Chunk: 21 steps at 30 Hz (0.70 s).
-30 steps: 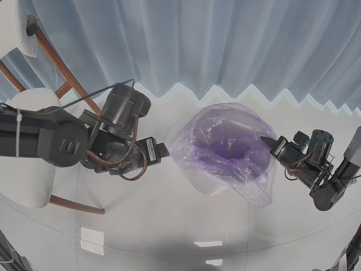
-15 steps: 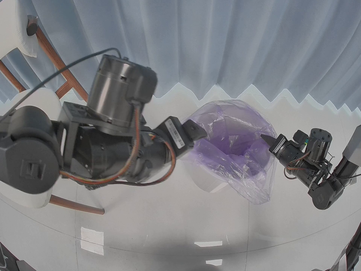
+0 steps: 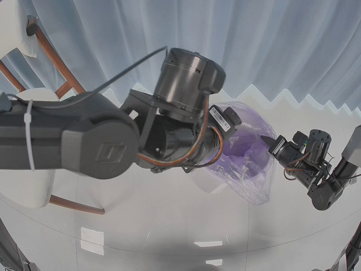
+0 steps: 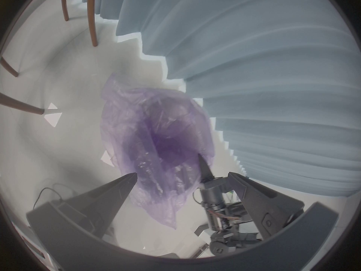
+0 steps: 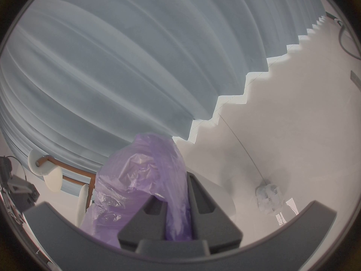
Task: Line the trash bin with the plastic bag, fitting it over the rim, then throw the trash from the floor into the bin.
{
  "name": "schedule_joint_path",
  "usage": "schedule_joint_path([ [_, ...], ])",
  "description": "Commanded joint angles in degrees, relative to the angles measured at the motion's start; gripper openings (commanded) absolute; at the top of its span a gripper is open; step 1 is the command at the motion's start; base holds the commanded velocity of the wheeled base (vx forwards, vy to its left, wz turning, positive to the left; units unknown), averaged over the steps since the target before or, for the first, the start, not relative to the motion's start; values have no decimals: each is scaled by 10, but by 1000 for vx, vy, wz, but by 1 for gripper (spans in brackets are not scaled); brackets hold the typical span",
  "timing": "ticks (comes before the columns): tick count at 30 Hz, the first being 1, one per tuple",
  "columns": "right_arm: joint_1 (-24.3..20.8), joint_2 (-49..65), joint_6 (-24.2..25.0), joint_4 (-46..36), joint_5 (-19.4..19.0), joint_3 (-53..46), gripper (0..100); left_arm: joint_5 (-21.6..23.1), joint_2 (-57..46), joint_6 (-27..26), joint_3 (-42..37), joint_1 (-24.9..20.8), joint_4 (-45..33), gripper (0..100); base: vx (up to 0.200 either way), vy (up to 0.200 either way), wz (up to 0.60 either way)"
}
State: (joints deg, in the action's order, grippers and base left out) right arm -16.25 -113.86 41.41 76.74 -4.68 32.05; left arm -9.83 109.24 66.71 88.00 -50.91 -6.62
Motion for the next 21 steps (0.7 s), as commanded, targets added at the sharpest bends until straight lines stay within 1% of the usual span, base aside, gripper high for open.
schedule_joint_path([
  [1, -2, 0, 0, 0, 0, 0, 0, 1, 48, 12, 28, -13, -39, 100, 0, 0, 0],
  [3, -2, -2, 0, 0, 0, -1, 0, 2, 45, 24, 28, -31, -54, 100, 0, 0, 0],
  [6, -2, -4, 0, 1, 0, -1, 0, 1, 41, 26, 29, -41, -64, 100, 0, 0, 0],
  [9, -3, -7, 1, 2, 0, -1, 0, 1, 23, 24, 28, -42, -70, 100, 0, 0, 0],
  [13, -4, -10, 0, 2, 0, -1, 0, 1, 11, 26, 8, -43, -110, 100, 0, 0, 0],
  [19, -4, -10, 1, 3, 1, -1, 0, -4, 23, 24, -19, -39, -107, 100, 0, 0, 0],
  [21, -4, -8, 0, 3, 0, -2, 0, -4, 31, 25, -11, -38, -105, 100, 0, 0, 0],
])
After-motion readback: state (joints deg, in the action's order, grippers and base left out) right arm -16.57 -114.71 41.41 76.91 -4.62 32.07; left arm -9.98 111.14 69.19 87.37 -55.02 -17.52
